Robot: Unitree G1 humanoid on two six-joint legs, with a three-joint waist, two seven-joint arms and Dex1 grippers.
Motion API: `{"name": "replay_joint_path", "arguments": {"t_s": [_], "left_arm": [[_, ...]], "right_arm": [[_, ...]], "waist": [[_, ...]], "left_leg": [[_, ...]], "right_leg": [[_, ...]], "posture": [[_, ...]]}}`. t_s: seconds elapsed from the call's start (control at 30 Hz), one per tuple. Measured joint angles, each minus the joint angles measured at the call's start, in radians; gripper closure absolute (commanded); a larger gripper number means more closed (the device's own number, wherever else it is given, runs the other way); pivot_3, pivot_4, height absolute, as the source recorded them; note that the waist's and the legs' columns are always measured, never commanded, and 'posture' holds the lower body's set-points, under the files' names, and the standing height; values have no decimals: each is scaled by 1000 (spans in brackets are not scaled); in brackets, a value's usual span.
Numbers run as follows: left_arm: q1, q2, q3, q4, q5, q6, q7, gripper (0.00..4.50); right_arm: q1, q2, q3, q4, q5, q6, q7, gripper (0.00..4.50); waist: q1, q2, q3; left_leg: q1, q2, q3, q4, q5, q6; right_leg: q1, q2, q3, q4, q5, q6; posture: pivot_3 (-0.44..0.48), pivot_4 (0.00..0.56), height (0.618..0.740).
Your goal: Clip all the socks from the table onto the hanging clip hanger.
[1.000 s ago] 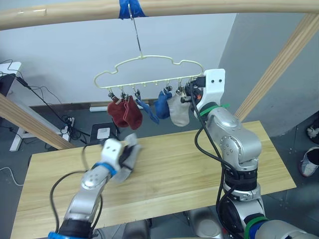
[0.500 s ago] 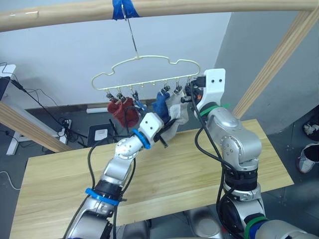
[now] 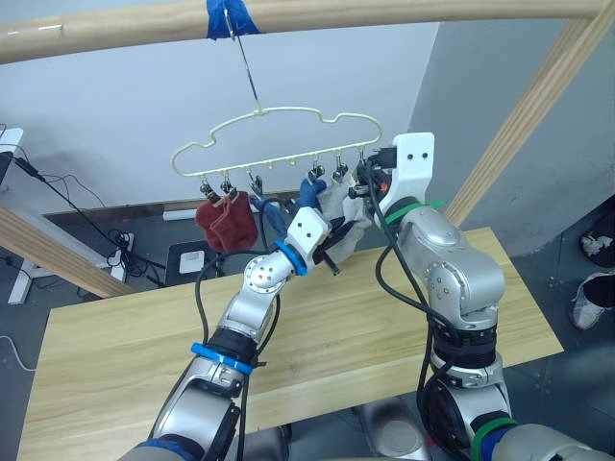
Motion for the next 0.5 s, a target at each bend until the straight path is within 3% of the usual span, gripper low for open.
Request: {"name": "replay_joint_path", "arguments": {"t_s": [0.5], "left_arm": [[-42, -46, 34, 70, -4, 1, 44, 4500]], "right_arm": [[0, -3, 4, 0, -1, 0, -1, 4496]], "waist": [[-4, 0, 0]], "left_leg": [[0, 0, 0, 0, 0, 0]], "right_leg": [[0, 0, 0, 0, 0, 0]], "posture": [[-365, 214, 739]]}}
